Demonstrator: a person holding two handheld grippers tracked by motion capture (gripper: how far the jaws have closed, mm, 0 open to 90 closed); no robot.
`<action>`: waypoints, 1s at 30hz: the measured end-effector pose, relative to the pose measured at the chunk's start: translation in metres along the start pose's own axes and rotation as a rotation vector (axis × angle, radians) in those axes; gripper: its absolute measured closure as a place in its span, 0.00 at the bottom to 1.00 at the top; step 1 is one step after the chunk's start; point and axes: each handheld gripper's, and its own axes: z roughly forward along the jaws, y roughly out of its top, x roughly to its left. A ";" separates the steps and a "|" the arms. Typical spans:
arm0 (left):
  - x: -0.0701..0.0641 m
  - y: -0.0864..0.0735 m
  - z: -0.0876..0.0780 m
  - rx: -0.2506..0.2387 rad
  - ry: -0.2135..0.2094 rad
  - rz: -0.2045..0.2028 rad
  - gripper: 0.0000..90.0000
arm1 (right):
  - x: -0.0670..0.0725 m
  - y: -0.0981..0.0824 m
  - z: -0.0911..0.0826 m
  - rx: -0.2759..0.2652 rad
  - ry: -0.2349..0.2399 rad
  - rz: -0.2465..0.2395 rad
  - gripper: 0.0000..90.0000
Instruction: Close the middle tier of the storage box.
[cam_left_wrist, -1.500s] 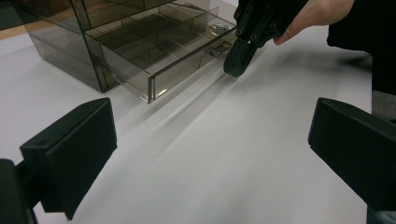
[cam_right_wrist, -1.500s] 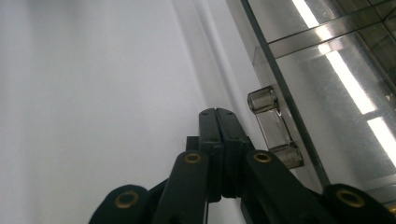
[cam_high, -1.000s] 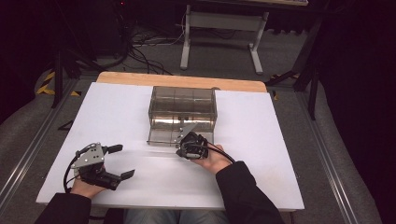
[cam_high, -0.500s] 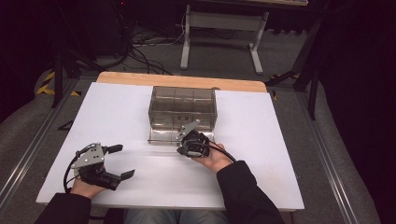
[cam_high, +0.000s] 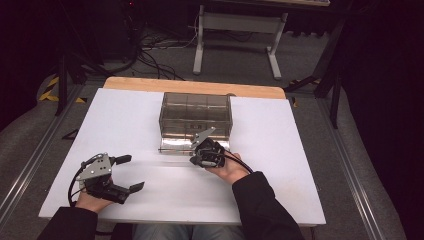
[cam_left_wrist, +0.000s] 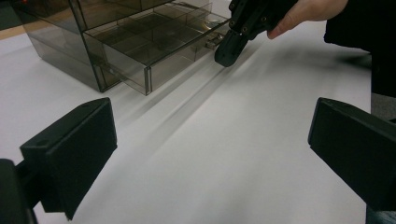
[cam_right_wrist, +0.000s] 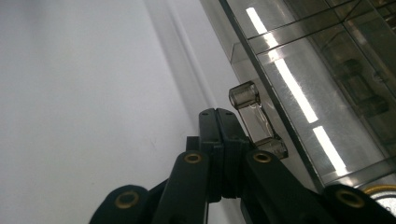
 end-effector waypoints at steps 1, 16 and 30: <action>0.000 0.000 0.000 0.000 0.000 0.000 0.02 | 0.000 0.000 0.000 -0.001 -0.002 -0.001 1.00; 0.000 0.000 0.000 0.002 -0.001 0.003 0.02 | -0.009 0.000 -0.005 -0.015 -0.009 0.028 1.00; 0.001 0.000 0.000 0.001 0.000 0.007 0.02 | -0.013 0.004 -0.006 -0.025 -0.014 0.038 1.00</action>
